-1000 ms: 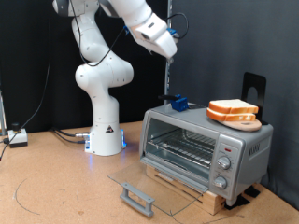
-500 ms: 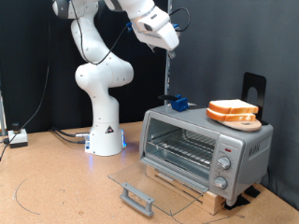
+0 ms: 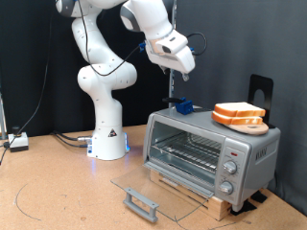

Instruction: Make a piece of toast with the oven

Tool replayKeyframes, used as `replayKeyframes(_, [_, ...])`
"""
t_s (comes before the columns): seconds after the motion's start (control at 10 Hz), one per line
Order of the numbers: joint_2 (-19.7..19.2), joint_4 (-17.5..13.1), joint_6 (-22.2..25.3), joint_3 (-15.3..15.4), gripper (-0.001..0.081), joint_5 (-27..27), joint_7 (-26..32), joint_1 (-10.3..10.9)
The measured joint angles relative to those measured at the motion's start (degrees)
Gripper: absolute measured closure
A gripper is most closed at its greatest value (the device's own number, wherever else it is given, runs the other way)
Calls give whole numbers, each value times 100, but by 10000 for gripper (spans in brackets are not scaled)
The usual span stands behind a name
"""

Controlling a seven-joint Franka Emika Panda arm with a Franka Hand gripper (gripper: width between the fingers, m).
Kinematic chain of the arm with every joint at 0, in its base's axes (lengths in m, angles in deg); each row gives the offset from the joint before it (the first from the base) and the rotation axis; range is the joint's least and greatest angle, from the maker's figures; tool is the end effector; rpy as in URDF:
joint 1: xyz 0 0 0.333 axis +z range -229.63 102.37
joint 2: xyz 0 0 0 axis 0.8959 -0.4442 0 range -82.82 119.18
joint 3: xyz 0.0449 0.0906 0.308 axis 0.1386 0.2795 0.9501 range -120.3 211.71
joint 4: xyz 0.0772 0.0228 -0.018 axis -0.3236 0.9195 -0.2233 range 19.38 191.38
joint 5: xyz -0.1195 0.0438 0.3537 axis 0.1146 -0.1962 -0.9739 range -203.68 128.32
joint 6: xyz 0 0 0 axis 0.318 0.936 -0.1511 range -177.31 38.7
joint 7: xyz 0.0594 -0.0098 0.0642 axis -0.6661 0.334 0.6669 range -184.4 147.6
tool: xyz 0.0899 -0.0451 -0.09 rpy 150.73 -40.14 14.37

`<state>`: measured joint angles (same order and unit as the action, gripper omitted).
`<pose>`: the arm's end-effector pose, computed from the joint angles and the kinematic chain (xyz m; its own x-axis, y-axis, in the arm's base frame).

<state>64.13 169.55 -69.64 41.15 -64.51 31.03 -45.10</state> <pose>0.2674 0.1142 0.4575 0.5730 0.7512 0.3278 0.8118 -0.4651 -0.3532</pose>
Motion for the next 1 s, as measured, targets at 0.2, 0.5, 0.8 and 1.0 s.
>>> replayKeyframes(0.2, [-68,214,-459,213,-3,5,-1,-1])
replayKeyframes(0.5, [-175,411,-530,332,-3,13,0,-1])
replayKeyframes(0.8, [-297,603,-854,515,-3,13,6,1])
replayKeyframes(1.0, [-429,652,-981,624,-3,8,24,9])
